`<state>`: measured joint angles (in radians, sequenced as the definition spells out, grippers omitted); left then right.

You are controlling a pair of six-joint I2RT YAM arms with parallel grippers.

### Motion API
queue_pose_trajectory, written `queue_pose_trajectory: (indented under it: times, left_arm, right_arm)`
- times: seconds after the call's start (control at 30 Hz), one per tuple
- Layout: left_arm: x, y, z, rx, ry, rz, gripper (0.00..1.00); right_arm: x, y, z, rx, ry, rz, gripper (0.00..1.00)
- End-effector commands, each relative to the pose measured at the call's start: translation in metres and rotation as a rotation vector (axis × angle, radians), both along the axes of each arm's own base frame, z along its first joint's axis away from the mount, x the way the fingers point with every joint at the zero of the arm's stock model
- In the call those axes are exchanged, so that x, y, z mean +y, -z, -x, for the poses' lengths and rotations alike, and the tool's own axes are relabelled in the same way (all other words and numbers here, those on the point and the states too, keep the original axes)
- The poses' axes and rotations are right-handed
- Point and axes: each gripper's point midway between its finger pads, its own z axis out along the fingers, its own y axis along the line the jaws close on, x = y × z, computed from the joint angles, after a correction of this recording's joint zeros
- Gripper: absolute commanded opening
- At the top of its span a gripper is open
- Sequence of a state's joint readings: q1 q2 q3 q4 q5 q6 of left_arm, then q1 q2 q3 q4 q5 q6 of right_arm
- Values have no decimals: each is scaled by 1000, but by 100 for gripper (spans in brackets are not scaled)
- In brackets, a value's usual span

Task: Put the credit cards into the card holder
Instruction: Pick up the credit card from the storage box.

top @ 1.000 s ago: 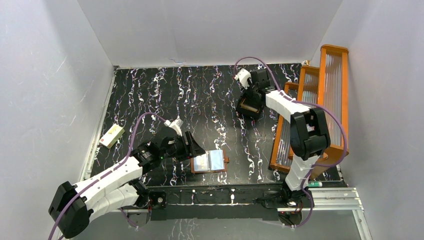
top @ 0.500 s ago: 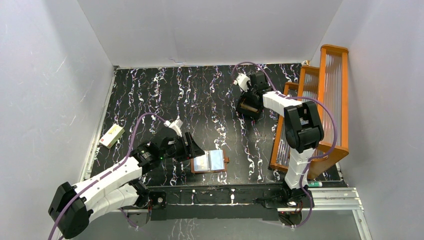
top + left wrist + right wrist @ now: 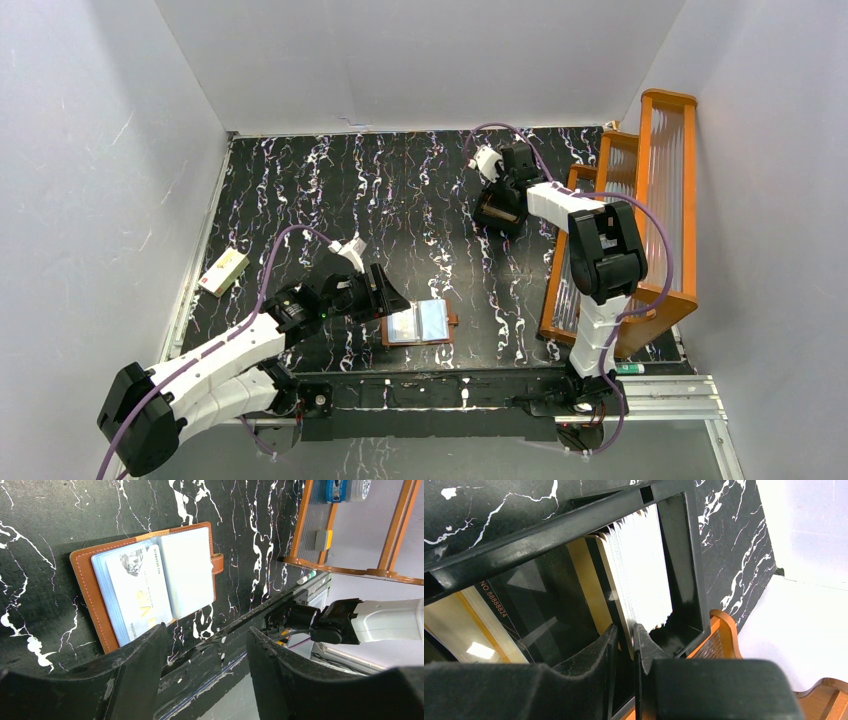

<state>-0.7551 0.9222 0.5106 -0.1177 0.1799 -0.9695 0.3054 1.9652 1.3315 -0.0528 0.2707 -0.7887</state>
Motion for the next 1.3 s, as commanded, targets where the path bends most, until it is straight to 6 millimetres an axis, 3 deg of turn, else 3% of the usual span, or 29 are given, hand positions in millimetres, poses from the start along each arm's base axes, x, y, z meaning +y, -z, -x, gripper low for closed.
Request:
queue_pose_trajectory:
  times: [0.0, 0.1, 0.27, 0.37, 0.67, 0.8, 0.97, 1.1, 1.13, 1.2, 1.27]
  left_arm:
    - [-1, 0, 0, 0, 0, 12, 58]
    - [-1, 1, 0, 1, -2, 18, 58]
    - [-3, 0, 0, 2, 3, 20, 58]
    - [-2, 1, 0, 4, 2, 21, 58]
    - [-2, -1, 0, 0, 0, 27, 58]
    - [-3, -1, 0, 1, 1, 28, 58]
    - [-2, 0, 1, 0, -1, 28, 58]
    - [-2, 0, 0, -1, -2, 27, 58]
    - [-3, 0, 0, 0, 0, 27, 58]
    - [-3, 1, 0, 3, 2, 24, 58]
    - [-4, 2, 0, 6, 4, 24, 58]
  right_arm:
    - [-1, -37, -10, -86, 17, -44, 22]
    - [-2, -48, -11, -107, 23, -50, 21]
    - [-3, -54, -10, -106, 27, -61, 4]
    - [-3, -56, -7, -100, 30, -72, 1]
    - [2, -62, -1, -76, 21, -106, 4]
    - [1, -56, 0, -67, 23, -93, 8]
    - [1, -50, 0, -47, 20, -92, 1]
    - [2, -55, 0, -55, 27, -101, 18]
    - [1, -58, 0, -60, 28, -102, 17]
    - [2, -61, -1, -61, 27, -102, 0]
    - [2, -63, 0, -61, 25, -105, 0]
